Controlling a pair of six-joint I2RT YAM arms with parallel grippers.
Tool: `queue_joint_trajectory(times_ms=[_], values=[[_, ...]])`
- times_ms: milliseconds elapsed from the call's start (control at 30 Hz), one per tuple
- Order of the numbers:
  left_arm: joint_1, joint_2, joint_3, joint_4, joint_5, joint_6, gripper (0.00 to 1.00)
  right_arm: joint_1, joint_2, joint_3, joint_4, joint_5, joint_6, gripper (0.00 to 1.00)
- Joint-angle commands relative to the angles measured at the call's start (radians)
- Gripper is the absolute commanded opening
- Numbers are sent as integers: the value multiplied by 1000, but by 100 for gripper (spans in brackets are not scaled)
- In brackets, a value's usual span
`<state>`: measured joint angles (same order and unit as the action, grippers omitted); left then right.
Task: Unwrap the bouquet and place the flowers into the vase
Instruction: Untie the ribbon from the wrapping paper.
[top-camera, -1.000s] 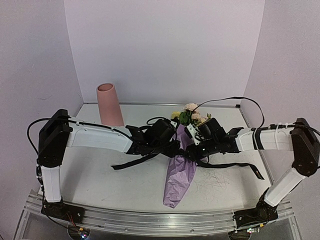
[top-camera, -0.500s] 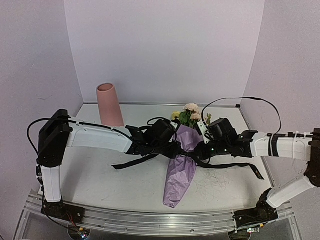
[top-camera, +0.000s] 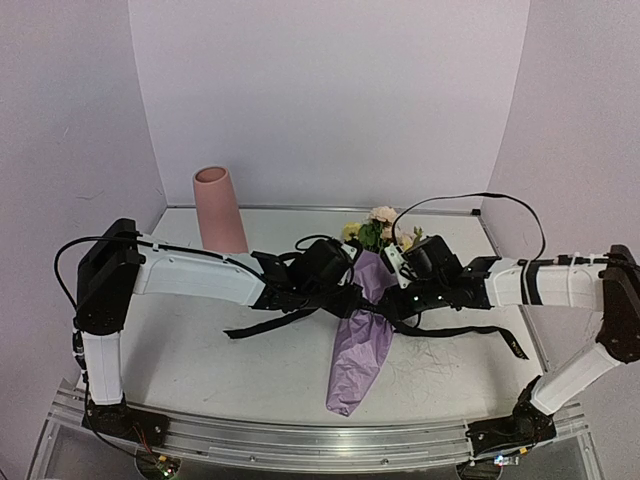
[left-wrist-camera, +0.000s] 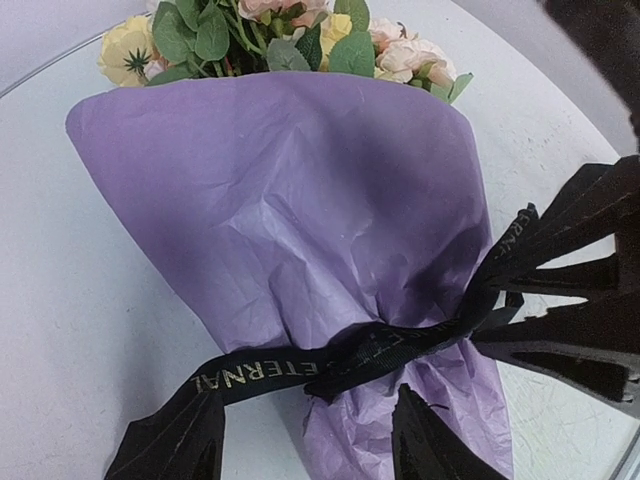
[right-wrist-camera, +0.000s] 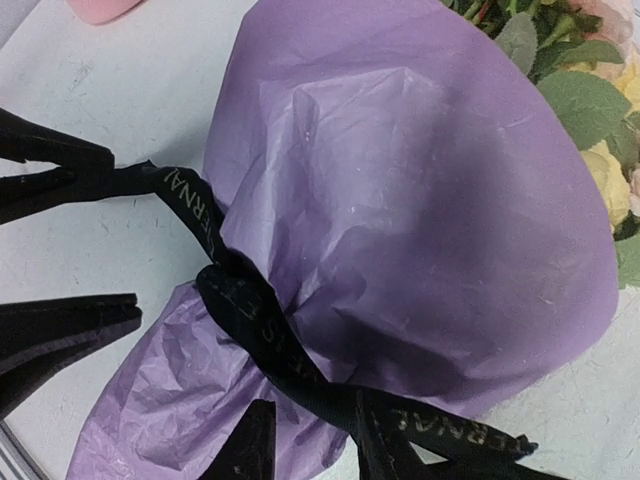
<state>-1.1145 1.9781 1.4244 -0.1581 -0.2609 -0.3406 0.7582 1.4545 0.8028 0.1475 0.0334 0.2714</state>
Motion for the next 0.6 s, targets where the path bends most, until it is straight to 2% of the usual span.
queue_joint_trajectory(times_ms=[0, 200, 367, 433, 567], values=[[-5, -54, -20, 9, -69, -8, 58, 3, 69, 79, -23, -25, -18, 29], [-5, -63, -38, 9, -81, -6, 58, 4, 130, 114, -28, -17, -25, 27], [-5, -59, -48, 9, -84, -6, 58, 4, 144, 109, -29, -23, -20, 12], [-5, -56, -48, 9, -84, -5, 58, 6, 135, 99, -29, -25, -15, 2], [-5, -48, -46, 9, -70, -12, 58, 6, 83, 70, -29, -13, -4, 0]])
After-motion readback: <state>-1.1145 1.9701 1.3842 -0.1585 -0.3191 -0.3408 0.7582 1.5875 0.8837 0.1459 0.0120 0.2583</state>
